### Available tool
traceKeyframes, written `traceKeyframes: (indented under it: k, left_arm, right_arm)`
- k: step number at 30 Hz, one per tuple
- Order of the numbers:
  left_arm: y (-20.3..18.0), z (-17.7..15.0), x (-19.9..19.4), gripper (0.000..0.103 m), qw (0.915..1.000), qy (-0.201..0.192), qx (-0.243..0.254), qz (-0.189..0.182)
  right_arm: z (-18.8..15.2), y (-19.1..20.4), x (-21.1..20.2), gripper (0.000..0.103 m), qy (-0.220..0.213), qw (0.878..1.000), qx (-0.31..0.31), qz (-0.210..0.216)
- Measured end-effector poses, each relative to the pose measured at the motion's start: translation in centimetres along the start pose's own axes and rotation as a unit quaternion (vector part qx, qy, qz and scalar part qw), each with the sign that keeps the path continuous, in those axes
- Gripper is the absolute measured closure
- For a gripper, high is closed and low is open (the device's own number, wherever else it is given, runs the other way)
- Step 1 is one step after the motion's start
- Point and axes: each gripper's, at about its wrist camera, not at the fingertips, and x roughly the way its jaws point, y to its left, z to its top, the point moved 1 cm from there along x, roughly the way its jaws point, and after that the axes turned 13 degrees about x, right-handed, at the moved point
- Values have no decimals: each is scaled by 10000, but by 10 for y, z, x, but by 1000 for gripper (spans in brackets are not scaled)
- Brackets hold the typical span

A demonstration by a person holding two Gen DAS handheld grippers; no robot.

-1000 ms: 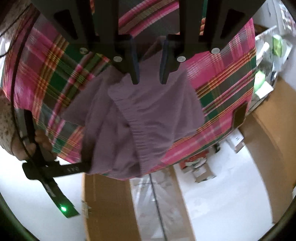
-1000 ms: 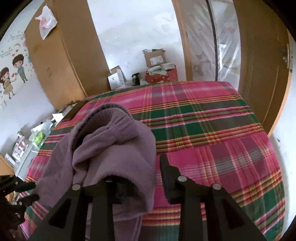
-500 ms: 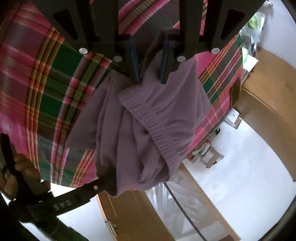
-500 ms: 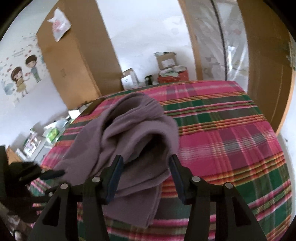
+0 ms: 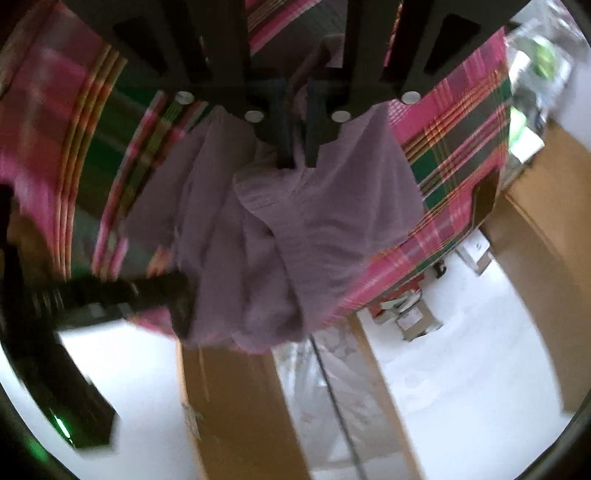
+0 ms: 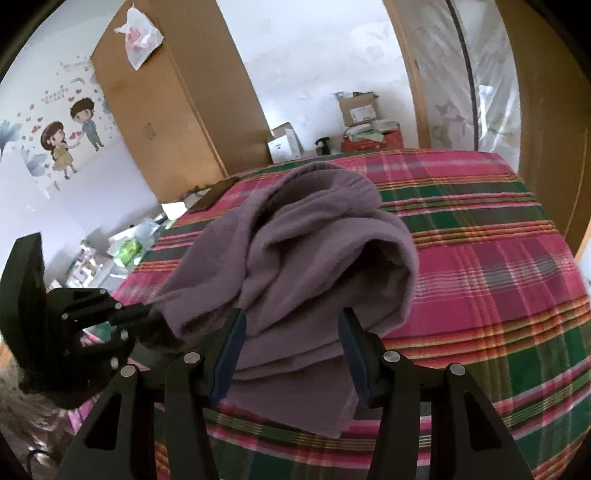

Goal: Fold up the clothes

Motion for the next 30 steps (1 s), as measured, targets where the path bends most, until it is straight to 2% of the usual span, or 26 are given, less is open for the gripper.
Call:
traceKeyframes:
  k: [6,12,17,20,22,28,30]
  left_arm:
    - [32,-3,-22,98,9950,-498,-867,45]
    - [68,-19,-36,99,9818,-707,-1748,209]
    - [81,-32,-42,99,9755,-771,-2037,298]
    - [82,-38,-45,99,9729,-793,-2143,342]
    - [85,-41,-46,99,9707,-835,-2226,356]
    - [86,-52,-54,99,9678,-881,-2321,409]
    - [87,-55,-56,99,9670,-869,-2359,408]
  right_arm:
    - [2,13,4,49,37,9998,-72,181]
    - [15,16,17,49,196,9979,347,507]
    - [30,18,25,49,201,9917,804,979]
    - [41,19,23,49,112,9805,1126,1609]
    - [48,19,27,49,142,9744,1312,1822]
    - [67,14,56,48,387,9627,1992,1789]
    - [72,12,65,48,407,9615,2167,1642]
